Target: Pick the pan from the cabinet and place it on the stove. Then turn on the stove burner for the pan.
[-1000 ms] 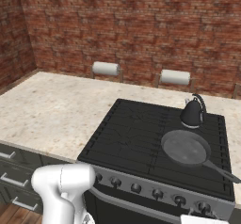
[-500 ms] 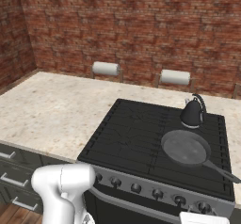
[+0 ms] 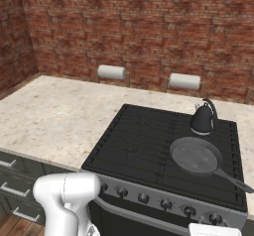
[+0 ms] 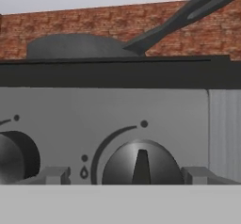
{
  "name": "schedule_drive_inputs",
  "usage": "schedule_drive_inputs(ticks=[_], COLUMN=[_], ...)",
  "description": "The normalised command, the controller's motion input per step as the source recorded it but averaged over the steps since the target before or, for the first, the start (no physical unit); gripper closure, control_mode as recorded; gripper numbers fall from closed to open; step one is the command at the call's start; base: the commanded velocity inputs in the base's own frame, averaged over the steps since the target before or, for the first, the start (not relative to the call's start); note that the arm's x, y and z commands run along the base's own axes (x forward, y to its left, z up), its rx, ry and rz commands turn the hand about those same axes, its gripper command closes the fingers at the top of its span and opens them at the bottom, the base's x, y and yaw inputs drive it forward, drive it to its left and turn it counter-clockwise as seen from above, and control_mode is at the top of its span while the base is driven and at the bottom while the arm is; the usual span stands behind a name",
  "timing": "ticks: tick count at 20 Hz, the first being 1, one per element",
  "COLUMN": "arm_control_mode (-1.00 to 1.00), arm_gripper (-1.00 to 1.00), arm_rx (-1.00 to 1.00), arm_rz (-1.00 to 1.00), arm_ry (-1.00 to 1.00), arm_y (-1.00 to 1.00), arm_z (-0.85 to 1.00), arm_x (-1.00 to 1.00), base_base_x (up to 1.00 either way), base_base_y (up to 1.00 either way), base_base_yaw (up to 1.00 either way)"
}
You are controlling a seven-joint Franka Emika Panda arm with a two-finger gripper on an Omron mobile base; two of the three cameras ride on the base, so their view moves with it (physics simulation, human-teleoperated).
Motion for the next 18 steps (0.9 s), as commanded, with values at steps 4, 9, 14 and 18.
schedule_drive_inputs(ticks=[4, 9, 14, 18], arm_control_mode=[-1.00, -1.00, -1.00, -1.00], arm_gripper=[1.00, 1.00, 1.00, 1.00], arm_rx=[-0.02, -0.04, -0.01, -0.08], arm_rz=[0.00, 0.01, 0.00, 0.01], arm_ry=[0.00, 0.03, 0.02, -0.08], arm_y=[0.25, 0.23, 0.01, -0.03], arm_z=[-0.05, 0.00, 0.00, 0.00], arm_x=[0.11, 0.07, 0.01, 0.00], base_base_x=[0.00, 0.00, 0.00, 0.00], base_base_y=[0.00, 0.00, 0.00, 0.00], base_base_yaw=[0.00, 0.00, 0.00, 0.00])
